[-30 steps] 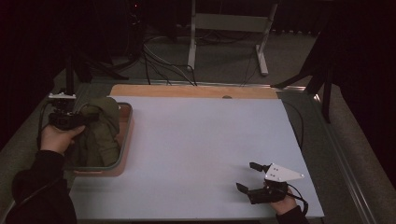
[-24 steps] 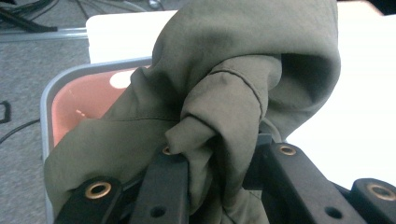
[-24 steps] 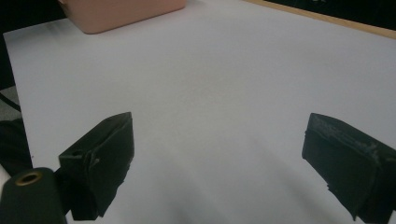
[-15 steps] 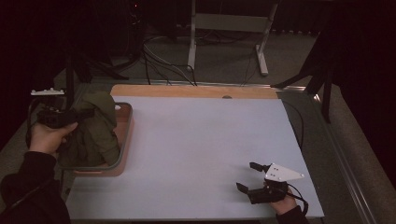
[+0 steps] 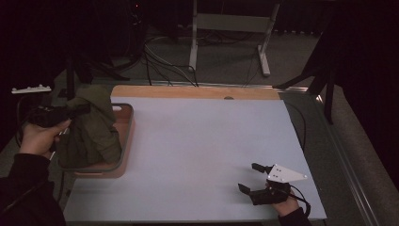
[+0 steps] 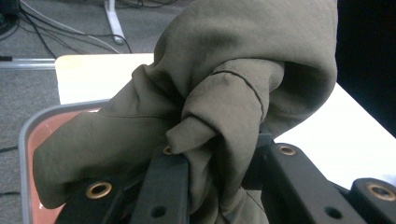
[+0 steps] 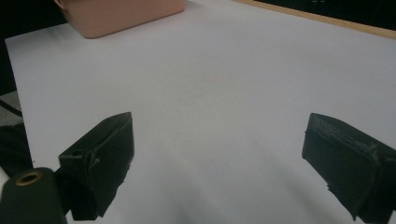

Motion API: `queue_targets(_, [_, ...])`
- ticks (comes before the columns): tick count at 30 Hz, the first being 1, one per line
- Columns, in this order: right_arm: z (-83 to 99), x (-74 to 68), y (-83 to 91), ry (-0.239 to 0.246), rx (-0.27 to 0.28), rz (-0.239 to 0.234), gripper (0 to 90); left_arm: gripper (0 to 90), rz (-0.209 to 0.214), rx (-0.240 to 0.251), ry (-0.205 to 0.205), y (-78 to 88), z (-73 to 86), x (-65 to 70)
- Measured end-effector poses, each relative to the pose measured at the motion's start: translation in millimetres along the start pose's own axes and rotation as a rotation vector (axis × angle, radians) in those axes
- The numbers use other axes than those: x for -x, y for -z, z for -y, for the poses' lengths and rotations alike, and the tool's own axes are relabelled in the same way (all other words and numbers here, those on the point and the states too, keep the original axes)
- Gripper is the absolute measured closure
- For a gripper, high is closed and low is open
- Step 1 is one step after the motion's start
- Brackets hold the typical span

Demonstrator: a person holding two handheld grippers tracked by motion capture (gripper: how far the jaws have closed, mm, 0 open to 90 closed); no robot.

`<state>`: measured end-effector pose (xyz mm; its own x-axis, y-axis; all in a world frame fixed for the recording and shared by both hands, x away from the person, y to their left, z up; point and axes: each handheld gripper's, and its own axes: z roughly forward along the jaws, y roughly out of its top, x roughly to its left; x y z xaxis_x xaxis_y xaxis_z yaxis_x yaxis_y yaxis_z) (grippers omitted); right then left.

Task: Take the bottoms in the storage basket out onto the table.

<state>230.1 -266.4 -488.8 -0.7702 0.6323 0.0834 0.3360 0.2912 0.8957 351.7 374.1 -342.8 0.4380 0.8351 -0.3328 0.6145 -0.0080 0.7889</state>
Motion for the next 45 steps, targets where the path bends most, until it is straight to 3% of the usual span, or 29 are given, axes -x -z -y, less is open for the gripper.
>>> queue_targets(17, [-0.2, 0.6, 0.0, 0.0, 0.001, 0.003, 9.6, 78.4, 0.01, 0.089, -0.028, 28.4, -27.0, 17.6])
queue_targets(22, [-0.3, 0.6, 0.2, 0.0, 0.002, 0.003, 9.6, 78.4, 0.031, 0.106, -0.026, 34.0, -34.3, 23.3])
queue_targets(26, [-0.3, 0.8, 0.4, 0.002, 0.002, 0.005, 9.6, 78.4, 0.047, 0.121, -0.021, 34.9, -37.1, 27.2])
queue_targets(37, [-0.5, 0.9, 0.9, 0.005, 0.004, 0.006, 9.6, 78.3, 0.149, 0.113, -0.01, 25.0, -45.0, 40.4])
queue_targets(45, [-0.5, 0.9, 1.1, 0.007, 0.003, 0.005, 9.6, 78.3, 0.176, 0.084, -0.031, 14.4, -49.8, 53.5])
